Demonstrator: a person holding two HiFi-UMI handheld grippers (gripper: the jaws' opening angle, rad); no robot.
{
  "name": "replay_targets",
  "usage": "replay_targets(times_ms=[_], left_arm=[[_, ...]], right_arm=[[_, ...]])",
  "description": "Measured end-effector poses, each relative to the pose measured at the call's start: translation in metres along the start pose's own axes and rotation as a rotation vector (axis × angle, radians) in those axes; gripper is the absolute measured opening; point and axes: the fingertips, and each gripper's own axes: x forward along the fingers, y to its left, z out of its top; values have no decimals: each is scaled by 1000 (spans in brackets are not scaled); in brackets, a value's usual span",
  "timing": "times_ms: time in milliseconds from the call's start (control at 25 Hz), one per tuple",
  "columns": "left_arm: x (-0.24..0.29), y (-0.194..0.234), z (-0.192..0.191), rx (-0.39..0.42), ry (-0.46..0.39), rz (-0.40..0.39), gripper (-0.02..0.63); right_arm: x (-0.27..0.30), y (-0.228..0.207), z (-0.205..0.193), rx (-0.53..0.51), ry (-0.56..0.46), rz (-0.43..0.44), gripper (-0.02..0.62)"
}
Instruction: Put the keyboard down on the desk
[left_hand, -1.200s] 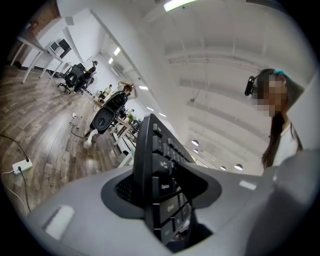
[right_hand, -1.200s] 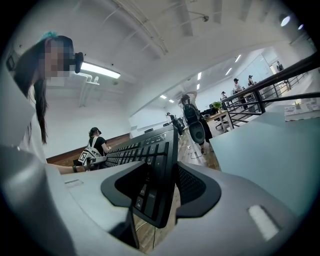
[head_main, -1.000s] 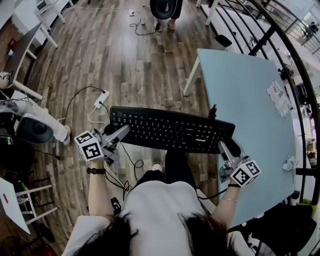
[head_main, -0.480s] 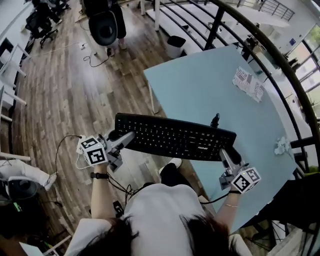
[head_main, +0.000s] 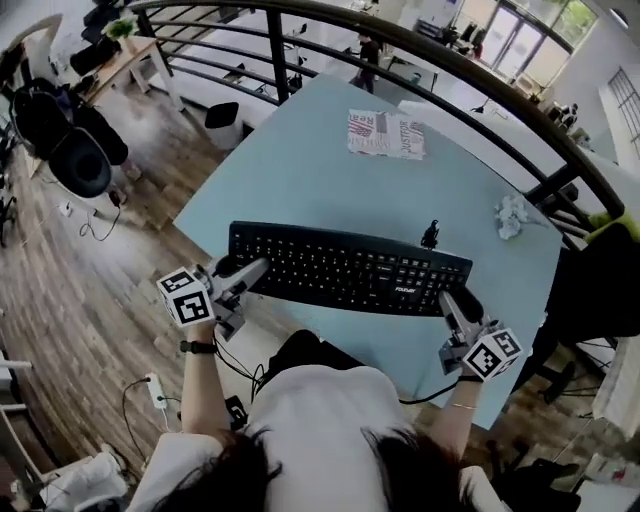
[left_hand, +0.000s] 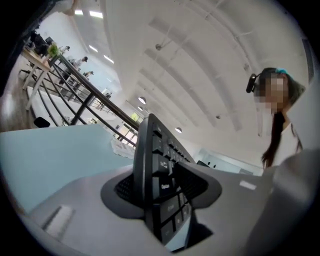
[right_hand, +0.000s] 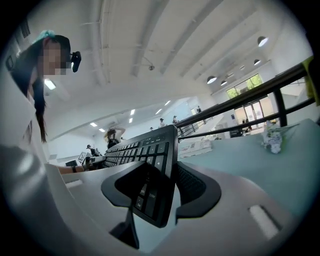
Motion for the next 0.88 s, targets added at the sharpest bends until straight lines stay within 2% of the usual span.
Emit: replay_targets(times_ms=[80,200,520,720,880], left_arm=[[-1,-13,-3,-1,13,-9,225],[35,-17,1,-2,82,-83,224],[112,14,16,-17,219,-227,225],[141,24,23,-18,264,-285,225],[158,30,25,-14,279,-305,225]], right_arm=[[-17,5,0,5,4,-18,164],[-43,-4,2,33,-30,-111,164],[-49,-23,1,88,-86,-295,165],[-49,-28,3,97,-121,-364,166],[-47,-36,4,101,-131,-383,166]])
